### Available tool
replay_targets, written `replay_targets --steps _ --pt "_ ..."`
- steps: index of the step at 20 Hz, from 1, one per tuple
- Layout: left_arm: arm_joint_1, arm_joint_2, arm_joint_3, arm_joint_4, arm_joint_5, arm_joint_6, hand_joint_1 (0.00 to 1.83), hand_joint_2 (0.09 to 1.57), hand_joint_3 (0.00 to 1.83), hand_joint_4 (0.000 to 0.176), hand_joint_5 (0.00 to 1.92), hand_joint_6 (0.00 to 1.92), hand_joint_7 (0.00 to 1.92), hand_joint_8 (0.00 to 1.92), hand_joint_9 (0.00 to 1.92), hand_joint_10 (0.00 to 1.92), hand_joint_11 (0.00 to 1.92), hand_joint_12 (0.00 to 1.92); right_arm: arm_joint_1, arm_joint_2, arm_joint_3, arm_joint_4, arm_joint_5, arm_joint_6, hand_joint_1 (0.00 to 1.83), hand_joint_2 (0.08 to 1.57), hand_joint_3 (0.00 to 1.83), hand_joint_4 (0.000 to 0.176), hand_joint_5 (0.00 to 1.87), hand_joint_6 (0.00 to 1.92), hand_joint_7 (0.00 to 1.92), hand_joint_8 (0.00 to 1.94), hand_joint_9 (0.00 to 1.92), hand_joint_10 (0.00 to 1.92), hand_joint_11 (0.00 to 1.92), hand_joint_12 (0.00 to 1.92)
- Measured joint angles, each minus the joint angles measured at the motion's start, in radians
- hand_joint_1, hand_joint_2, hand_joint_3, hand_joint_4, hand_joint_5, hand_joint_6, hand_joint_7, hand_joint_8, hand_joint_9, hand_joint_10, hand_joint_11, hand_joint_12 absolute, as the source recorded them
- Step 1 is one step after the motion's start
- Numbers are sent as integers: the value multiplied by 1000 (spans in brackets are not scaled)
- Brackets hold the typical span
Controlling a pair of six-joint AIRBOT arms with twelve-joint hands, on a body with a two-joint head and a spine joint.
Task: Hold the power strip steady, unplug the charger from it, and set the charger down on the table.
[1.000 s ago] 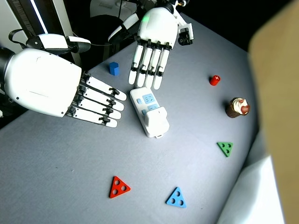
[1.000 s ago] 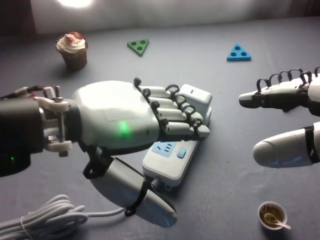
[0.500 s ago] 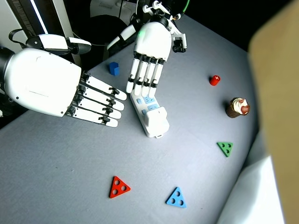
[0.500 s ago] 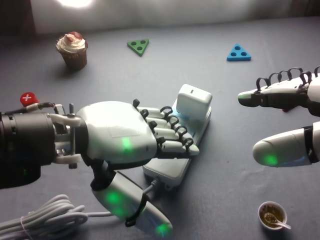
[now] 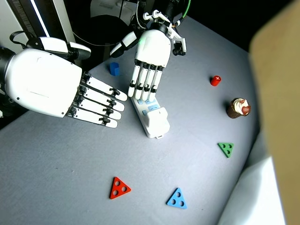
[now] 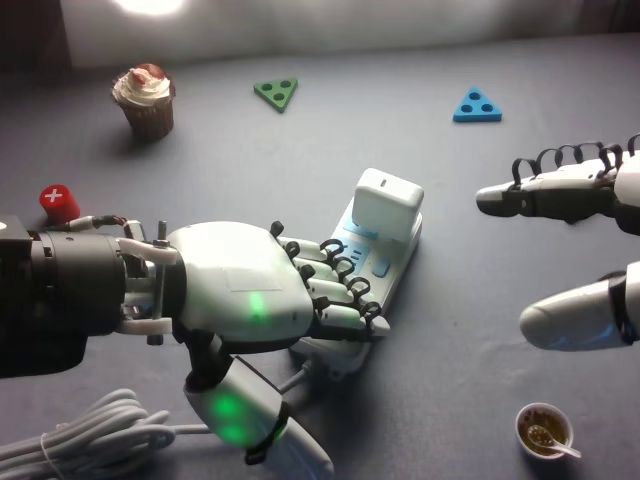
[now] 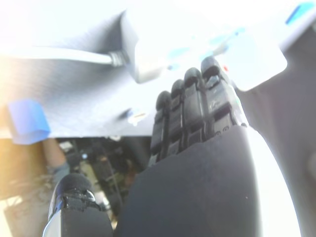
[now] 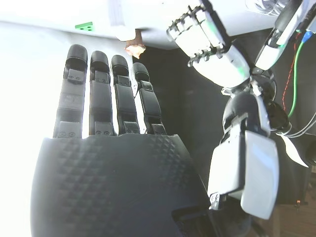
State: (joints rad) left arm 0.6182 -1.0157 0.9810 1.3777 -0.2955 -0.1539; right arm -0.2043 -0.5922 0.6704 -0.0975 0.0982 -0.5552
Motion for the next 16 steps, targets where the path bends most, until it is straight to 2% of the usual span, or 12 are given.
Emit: replay_targets --steps 1,3,6,8,11,16 --pt "0 -5 7 5 -5 -3 0 934 2 0 116 0 124 0 117 0 68 123 0 -2 0 0 -1 0 467 1079 8 0 215 5 239 7 250 8 266 132" --pt "0 -13 10 11 -6 -4 0 934 1 0 131 6 136 5 138 8 99 132 0 -14 3 0 1 0 731 1031 0 0 286 9 294 7 291 7 286 137" --pt "0 -30 28 16 -13 -5 0 944 5 0 138 6 143 6 138 5 97 126 0 -24 13 0 0 0 868 1041 0 0 258 0 287 1 301 6 308 147" --pt "3 -35 40 16 -16 -6 0 942 3 0 127 1 139 2 133 2 90 120 -12 -25 16 2 8 0 1030 1013 0 0 285 9 318 10 335 15 332 160" --pt "9 -48 56 51 -23 -57 0 943 3 0 119 0 133 0 128 0 89 115 -24 -31 17 1 10 0 1019 1052 9 0 259 2 316 4 348 12 347 172" --pt "26 -48 60 55 -46 -69 0 938 0 0 134 4 147 4 142 4 105 115 -24 -38 18 5 25 0 1050 1093 10 0 317 6 386 7 446 12 431 229"
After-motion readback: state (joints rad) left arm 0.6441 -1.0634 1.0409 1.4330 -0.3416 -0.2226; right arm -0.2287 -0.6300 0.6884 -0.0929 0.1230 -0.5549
